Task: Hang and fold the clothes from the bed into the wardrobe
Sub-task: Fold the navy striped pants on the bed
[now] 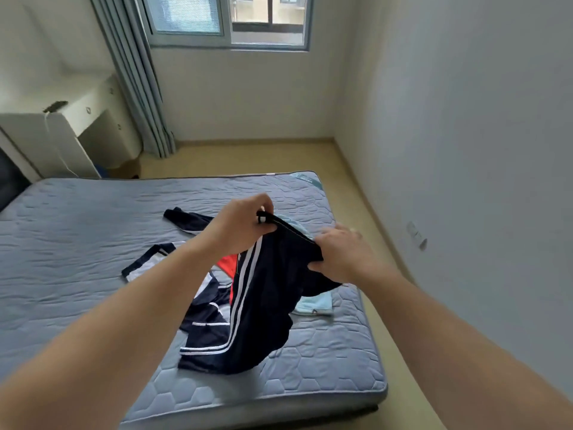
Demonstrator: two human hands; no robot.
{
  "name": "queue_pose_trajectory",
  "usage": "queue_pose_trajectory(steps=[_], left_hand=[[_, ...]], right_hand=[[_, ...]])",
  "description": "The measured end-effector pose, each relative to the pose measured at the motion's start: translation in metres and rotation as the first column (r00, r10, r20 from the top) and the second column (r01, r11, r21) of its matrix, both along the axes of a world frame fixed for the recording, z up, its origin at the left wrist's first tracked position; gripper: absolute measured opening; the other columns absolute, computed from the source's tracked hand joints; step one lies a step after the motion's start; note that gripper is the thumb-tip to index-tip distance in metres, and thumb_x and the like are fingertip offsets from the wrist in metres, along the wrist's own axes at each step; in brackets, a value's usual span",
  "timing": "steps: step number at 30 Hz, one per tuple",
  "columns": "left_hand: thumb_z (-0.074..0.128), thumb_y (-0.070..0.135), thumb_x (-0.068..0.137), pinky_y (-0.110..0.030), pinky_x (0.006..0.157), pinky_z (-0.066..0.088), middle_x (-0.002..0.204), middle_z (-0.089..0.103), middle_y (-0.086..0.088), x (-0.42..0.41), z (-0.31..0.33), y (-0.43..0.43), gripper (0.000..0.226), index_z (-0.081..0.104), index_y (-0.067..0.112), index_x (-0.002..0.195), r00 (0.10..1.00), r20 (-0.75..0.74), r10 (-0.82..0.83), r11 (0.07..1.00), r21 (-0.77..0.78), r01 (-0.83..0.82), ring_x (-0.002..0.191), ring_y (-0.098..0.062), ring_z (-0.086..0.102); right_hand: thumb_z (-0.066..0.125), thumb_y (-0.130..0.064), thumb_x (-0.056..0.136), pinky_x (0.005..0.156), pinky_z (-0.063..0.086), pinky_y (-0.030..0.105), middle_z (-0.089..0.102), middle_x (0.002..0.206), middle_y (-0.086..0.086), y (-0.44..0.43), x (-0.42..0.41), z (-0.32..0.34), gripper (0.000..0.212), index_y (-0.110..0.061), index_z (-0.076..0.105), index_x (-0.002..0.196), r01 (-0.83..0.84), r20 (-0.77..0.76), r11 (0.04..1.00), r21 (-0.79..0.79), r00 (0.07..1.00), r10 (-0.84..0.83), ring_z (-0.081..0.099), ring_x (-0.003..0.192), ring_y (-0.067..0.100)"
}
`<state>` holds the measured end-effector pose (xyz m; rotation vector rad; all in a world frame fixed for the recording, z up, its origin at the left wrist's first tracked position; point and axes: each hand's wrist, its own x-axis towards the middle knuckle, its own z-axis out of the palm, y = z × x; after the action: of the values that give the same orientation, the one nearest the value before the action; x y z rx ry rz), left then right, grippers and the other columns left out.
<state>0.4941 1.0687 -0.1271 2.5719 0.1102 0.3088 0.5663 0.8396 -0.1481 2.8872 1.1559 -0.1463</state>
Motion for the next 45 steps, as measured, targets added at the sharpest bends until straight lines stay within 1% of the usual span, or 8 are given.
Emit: queue_pose_trajectory(steps=[8, 16, 20, 24, 31, 35, 39, 45], left_hand=[[0.078, 0.024, 0.084, -0.006, 0.076, 0.039, 0.089, 0.067, 0.024, 0.02, 0.061, -0.065, 0.018, 0.071, 0.034, 0.097, 0.966, 0.239, 0.095, 0.993, -0.088, -0.076, 0.084, 0.006, 0.06], [0.071, 0.032, 0.091, -0.023, 0.084, 0.048, 0.093, 0.068, 0.019, 0.045, 0.125, -0.073, 0.017, 0.065, 0.037, 0.105, 0.854, 0.445, 0.269, 0.954, -0.245, -0.173, 0.09, -0.001, 0.063], [0.069, 0.036, 0.093, -0.036, 0.087, 0.052, 0.093, 0.068, 0.01, 0.049, 0.145, -0.068, 0.016, 0.064, 0.027, 0.107, 0.805, 0.481, 0.348, 0.928, -0.301, -0.221, 0.094, -0.018, 0.065], [0.065, 0.036, 0.096, -0.036, 0.081, 0.047, 0.082, 0.061, 0.013, 0.051, 0.146, -0.06, 0.014, 0.063, 0.023, 0.101, 0.8, 0.466, 0.377, 0.917, -0.309, -0.252, 0.087, -0.021, 0.06], [0.059, 0.024, 0.101, -0.031, 0.066, 0.04, 0.078, 0.055, 0.005, 0.057, 0.129, -0.045, 0.01, 0.063, 0.017, 0.108, 0.887, 0.328, 0.324, 0.896, -0.409, -0.176, 0.073, -0.018, 0.048], [0.058, 0.018, 0.102, -0.031, 0.068, 0.037, 0.08, 0.052, -0.004, 0.059, 0.12, -0.045, 0.004, 0.062, 0.019, 0.103, 0.928, 0.288, 0.237, 0.893, -0.441, -0.091, 0.072, -0.019, 0.044], [0.06, 0.019, 0.1, -0.025, 0.045, 0.036, 0.071, 0.051, 0.005, 0.06, 0.116, -0.048, 0.022, 0.066, 0.04, 0.101, 0.938, 0.289, 0.192, 0.879, -0.475, -0.033, 0.051, -0.014, 0.039], [0.06, 0.013, 0.1, -0.017, 0.041, 0.034, 0.061, 0.056, 0.021, 0.059, 0.113, -0.046, 0.036, 0.068, 0.047, 0.093, 0.942, 0.299, 0.152, 0.884, -0.467, 0.006, 0.043, -0.003, 0.04]], right_hand=[[0.047, -0.04, 0.101, 0.084, 0.049, 0.042, 0.064, 0.113, 0.007, -0.089, 0.037, 0.017, 0.023, -0.021, 0.049, 0.113, 0.273, -0.298, 0.929, 0.252, 0.935, -0.194, 0.056, 0.095, 0.03], [0.04, -0.01, 0.092, 0.079, 0.047, 0.042, 0.054, 0.111, 0.008, -0.108, 0.065, 0.097, 0.035, -0.019, 0.04, 0.126, 0.299, -0.119, 0.848, 0.437, 0.954, -0.275, 0.055, 0.095, 0.033], [0.056, -0.021, 0.1, 0.079, 0.047, 0.035, 0.056, 0.105, 0.0, -0.11, 0.074, 0.132, 0.021, -0.017, 0.051, 0.12, 0.289, -0.14, 0.524, 0.801, 0.942, -0.305, 0.057, 0.092, 0.022], [0.075, -0.029, 0.09, 0.082, 0.058, 0.035, 0.066, 0.105, -0.004, -0.115, 0.076, 0.152, 0.028, -0.021, 0.061, 0.113, 0.356, -0.326, 0.218, 0.908, 0.931, -0.164, 0.068, 0.091, 0.017], [0.073, -0.013, 0.092, 0.092, 0.06, 0.041, 0.077, 0.102, 0.005, -0.137, 0.084, 0.165, 0.023, -0.024, 0.074, 0.112, 0.342, -0.406, 0.327, 0.881, 0.901, 0.151, 0.074, 0.096, 0.022], [0.082, -0.014, 0.083, 0.086, 0.062, 0.042, 0.077, 0.094, 0.003, -0.139, 0.091, 0.165, 0.019, -0.024, 0.076, 0.098, 0.325, -0.338, 0.324, 0.888, 0.941, -0.017, 0.075, 0.088, 0.021], [0.09, -0.021, 0.074, 0.075, 0.063, 0.033, 0.074, 0.084, -0.003, -0.138, 0.093, 0.161, 0.021, -0.025, 0.073, 0.085, 0.324, -0.304, 0.216, 0.921, 0.945, -0.121, 0.074, 0.079, 0.017], [0.082, -0.027, 0.085, 0.073, 0.059, 0.024, 0.072, 0.082, -0.017, -0.146, 0.09, 0.16, 0.011, -0.033, 0.073, 0.088, 0.248, -0.235, 0.315, 0.916, 0.969, -0.078, 0.07, 0.079, 0.008]])
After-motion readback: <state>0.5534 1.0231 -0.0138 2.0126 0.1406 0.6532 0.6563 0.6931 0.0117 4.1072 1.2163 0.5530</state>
